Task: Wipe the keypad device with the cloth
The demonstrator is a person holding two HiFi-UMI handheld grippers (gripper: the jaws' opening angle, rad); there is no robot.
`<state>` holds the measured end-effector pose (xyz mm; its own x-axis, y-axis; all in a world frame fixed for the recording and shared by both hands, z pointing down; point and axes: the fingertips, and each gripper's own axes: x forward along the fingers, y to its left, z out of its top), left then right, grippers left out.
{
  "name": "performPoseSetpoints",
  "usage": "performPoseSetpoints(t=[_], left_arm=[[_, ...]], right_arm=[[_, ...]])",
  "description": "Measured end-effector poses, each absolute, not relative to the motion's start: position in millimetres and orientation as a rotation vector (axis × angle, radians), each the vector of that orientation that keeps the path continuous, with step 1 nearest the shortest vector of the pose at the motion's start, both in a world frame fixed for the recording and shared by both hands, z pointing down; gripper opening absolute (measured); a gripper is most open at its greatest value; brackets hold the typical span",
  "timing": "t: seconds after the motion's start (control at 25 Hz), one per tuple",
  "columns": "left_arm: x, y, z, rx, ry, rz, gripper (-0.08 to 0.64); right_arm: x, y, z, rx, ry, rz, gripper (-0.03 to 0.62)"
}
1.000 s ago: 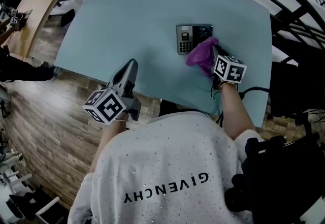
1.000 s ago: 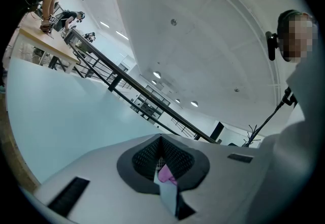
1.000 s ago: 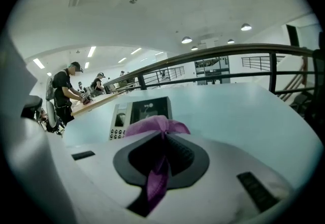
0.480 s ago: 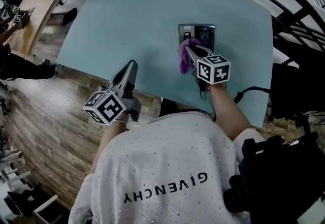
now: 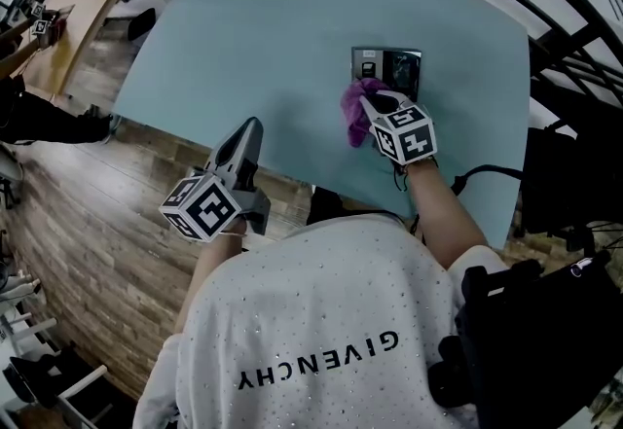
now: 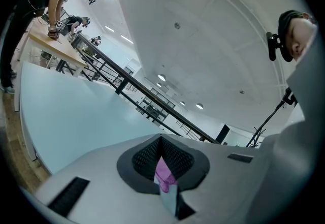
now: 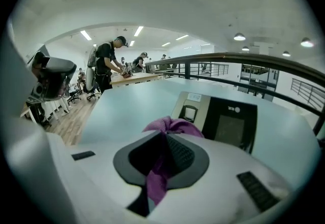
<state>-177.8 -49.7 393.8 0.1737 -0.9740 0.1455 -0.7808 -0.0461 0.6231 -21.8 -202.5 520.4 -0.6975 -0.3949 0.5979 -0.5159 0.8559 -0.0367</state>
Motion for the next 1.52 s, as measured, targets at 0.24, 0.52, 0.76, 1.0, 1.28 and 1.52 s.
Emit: performPoseSetpoints(t=[0.24, 0.52, 0.76, 1.0, 1.28, 1.52], left_arm=[[-177.9, -53.4, 399.1, 1.877, -1.633, -0.422, 0.0], [-173.4, -62.5, 398.8, 1.891, -1.61, -0.413, 0.0], [-170.0, -68.8, 406.5, 1.888, -1.588, -0.397, 0.0], [-166.3, -72.6, 408.1, 1.898, -1.576, -0.399, 0.0], [-167.4, -71.3, 404.8, 1.896, -1.583, -0.405, 0.0], [-169.6, -61.2, 404.9, 1.881, -1.606, -0.414, 0.0]], right_arm=[[8.1, -222.8, 522.7, 0.774, -2.386, 0.277, 0.026], [54.7, -244.8, 523.4, 0.894, -2.321, 0.297, 0.026], [80.1, -256.7, 525.6, 0.976, -2.298, 0.347, 0.026], [97.9, -261.4, 531.3, 1.056, -2.275, 0.423, 0.026], [47.8, -236.5, 499.6, 0.885, -2.492, 0.42, 0.026], [-17.7, -179.6, 503.8, 0.512, -2.558, 0.318, 0.026]])
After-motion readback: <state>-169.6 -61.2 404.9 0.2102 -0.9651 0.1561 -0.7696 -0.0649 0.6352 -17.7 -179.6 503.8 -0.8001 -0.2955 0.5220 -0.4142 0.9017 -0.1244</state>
